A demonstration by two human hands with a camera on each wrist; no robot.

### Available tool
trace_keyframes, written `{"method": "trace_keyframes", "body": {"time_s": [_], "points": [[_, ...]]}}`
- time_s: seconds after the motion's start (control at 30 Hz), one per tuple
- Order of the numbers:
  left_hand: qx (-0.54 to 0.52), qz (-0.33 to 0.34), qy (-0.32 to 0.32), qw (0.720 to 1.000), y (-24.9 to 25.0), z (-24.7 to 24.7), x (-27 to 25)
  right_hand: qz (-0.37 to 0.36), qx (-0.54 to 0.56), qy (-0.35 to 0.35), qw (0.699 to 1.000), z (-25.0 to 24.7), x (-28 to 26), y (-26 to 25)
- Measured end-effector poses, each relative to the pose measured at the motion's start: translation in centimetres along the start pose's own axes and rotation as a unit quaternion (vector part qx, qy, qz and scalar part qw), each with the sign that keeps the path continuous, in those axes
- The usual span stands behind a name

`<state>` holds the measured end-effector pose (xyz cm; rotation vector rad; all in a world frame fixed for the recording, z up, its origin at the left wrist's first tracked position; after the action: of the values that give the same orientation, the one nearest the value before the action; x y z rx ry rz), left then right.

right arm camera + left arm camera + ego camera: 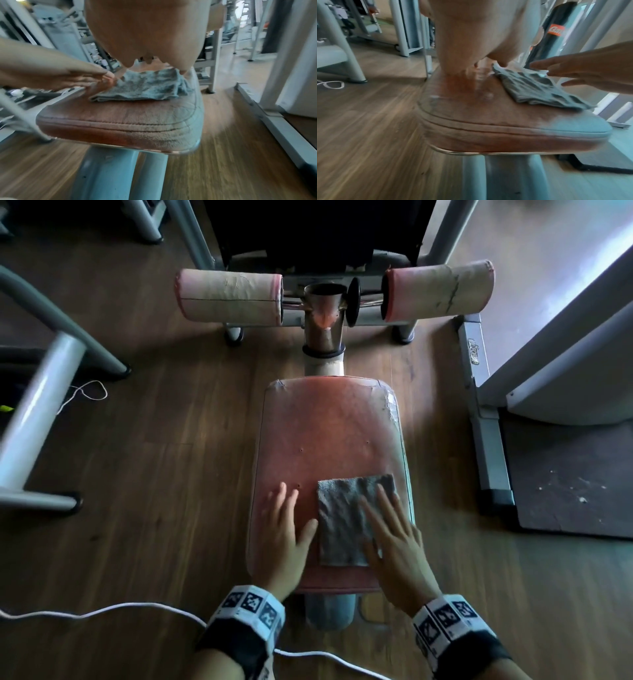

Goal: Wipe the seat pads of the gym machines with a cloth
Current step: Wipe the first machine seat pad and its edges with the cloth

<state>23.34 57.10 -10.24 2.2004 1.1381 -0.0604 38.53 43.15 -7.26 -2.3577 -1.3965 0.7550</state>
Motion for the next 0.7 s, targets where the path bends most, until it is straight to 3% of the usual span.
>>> {"method": "trace_keyframes", "body": {"time_s": [0.13,0.23,0.4,0.7], "points": [[0.067,0.017,-0.044,0.997,-1.9,-0.2,0.9,-0.067,-0.116,-0.084,0.987,2.6,2.6,-0.5],[0.104,0.016,-0.053,0.993,-2.4,0.8,0.9,-0.061,-0.153,-0.074,0.984,3.2,4.1,0.3],[0.143,0.023,-0.011,0.989,-2.7,1.6,1.0,-0.05,-0.167,-0.046,0.984,2.6,6.3,1.0],[0.145,0.01,-0.008,0.989,-2.9,1.9,1.0,-0.028,-0.194,-0.012,0.98,1.1,10.6,2.9]]}}
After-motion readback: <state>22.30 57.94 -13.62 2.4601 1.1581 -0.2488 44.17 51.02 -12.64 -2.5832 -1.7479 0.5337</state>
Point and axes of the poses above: each hand's wrist, its own x-axis towards the middle knuckle, its own z-axis out of the palm, y = z × x, the point moved 3 cm from there along x, towards the middle knuckle, and after that the axes turned 4 degrees about -y, right-handed, at the moved point
